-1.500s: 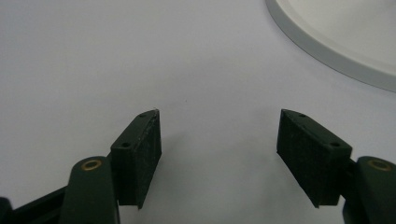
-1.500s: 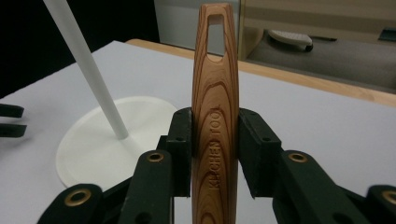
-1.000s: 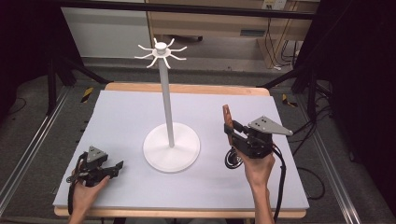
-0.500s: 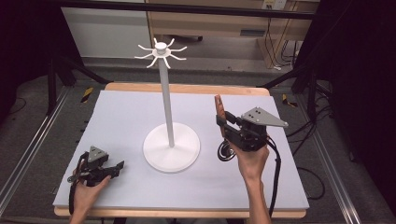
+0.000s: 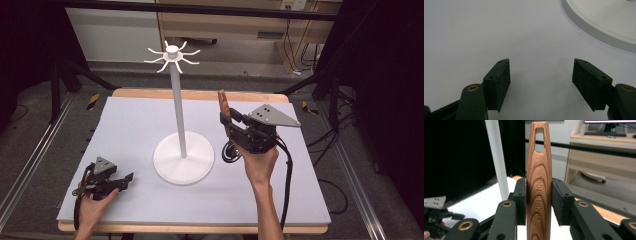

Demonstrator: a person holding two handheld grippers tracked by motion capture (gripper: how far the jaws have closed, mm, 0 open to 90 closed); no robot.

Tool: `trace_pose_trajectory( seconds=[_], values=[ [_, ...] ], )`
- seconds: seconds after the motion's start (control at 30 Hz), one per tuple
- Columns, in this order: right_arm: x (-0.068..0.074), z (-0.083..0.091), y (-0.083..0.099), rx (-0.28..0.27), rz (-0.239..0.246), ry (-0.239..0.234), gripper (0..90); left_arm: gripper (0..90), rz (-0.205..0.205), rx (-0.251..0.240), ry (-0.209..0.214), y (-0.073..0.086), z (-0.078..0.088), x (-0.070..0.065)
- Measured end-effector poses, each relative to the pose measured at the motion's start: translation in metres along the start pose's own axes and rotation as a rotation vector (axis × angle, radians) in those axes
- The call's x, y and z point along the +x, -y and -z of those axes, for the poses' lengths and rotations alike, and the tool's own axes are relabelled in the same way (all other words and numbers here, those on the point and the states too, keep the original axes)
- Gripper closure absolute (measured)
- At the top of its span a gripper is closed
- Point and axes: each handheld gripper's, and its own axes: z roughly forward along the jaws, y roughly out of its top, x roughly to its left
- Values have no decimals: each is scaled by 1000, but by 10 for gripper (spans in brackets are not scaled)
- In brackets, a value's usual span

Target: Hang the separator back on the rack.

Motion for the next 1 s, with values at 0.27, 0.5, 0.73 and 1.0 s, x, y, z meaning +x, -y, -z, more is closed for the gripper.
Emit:
trace_pose_trajectory(
  seconds=[0.27, 0.5, 0.73, 1.0],
  values=[
    [10, -3, -18, -52, 18, -42, 680, 299, 1, 1, 0, 0, 0, 0],
    [13, -1, -30, -93, 23, -91, 680, 299, -1, 1, -1, 0, 0, 1],
    [11, 1, -39, -127, 13, -113, 680, 299, 1, -1, -2, 0, 0, 1],
    [14, -3, -56, -153, 29, -125, 680, 299, -1, -1, -1, 0, 1, 1]
  ],
)
